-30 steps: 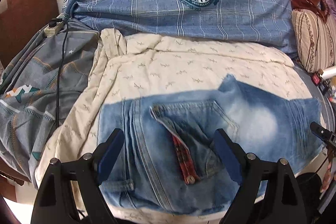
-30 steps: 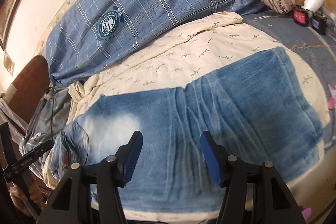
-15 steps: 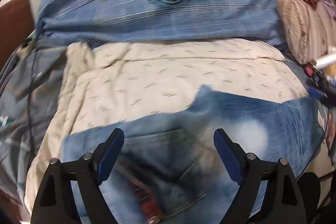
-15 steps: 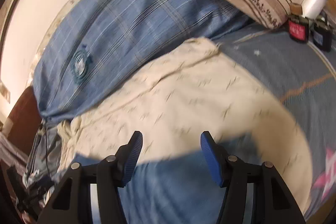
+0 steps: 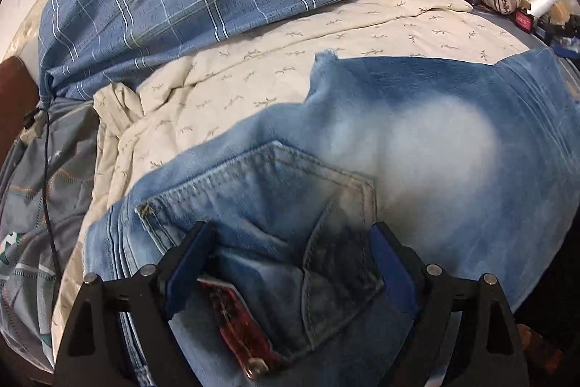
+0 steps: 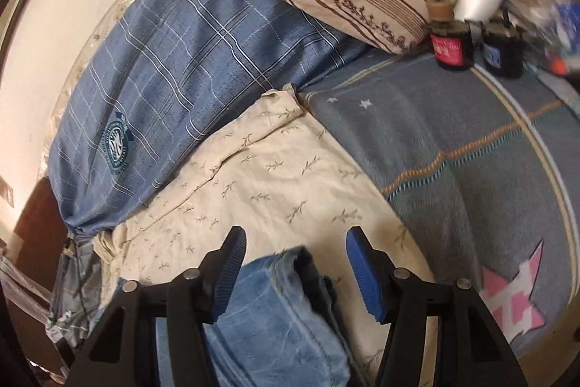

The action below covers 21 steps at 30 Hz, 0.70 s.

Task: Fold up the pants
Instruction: 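Grasp the jeans leg hem with the right gripper and lift it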

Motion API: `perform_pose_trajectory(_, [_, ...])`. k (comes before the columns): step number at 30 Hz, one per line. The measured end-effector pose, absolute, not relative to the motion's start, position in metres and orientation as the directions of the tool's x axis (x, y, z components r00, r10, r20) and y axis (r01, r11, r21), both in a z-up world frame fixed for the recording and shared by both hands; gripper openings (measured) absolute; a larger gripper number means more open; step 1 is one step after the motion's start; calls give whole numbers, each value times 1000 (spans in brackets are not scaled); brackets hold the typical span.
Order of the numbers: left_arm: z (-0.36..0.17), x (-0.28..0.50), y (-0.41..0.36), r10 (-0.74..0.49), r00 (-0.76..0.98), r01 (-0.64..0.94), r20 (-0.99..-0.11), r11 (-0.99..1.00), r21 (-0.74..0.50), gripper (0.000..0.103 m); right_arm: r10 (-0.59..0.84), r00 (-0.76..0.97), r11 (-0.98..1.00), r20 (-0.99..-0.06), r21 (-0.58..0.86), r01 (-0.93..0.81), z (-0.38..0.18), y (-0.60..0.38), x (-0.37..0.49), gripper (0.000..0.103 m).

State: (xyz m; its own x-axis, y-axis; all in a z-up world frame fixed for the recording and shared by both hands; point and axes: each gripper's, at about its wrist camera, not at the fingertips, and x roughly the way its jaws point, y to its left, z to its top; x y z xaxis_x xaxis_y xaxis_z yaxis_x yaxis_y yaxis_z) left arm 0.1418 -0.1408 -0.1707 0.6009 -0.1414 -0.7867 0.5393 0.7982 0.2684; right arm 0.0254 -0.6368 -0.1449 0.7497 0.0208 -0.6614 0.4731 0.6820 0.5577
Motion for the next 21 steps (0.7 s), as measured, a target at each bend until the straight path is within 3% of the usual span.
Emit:
perform_pose_trajectory(5, [-168,125,-132,-146,598,534,-788,806,256,88,37,733,699,-680,542,467,-156,-608,34,61])
perform_pose_trajectory(8, [-171,111,-124,-135,616,519,-776,811,271,89,-34,657,760,-753,408,506,-169,-584,41,62])
perform_pose_trajectory(13, [-187,86,-108,-161,597,513,-786,830,219,89,-123,590,788,-798,282,547,-174,-566,24,62])
perform_pose_trajectory(16, [-185,79,-106,-159,584,517,-796,828,215,89,-81,582,751,-809,334,569,-175,-573,3,62])
perform_pose_trajectory(21, [-168,64,-106,-223,553,532,-803,836,135,89,-2,680,675,-734,500,542,-159,-577,-51,64])
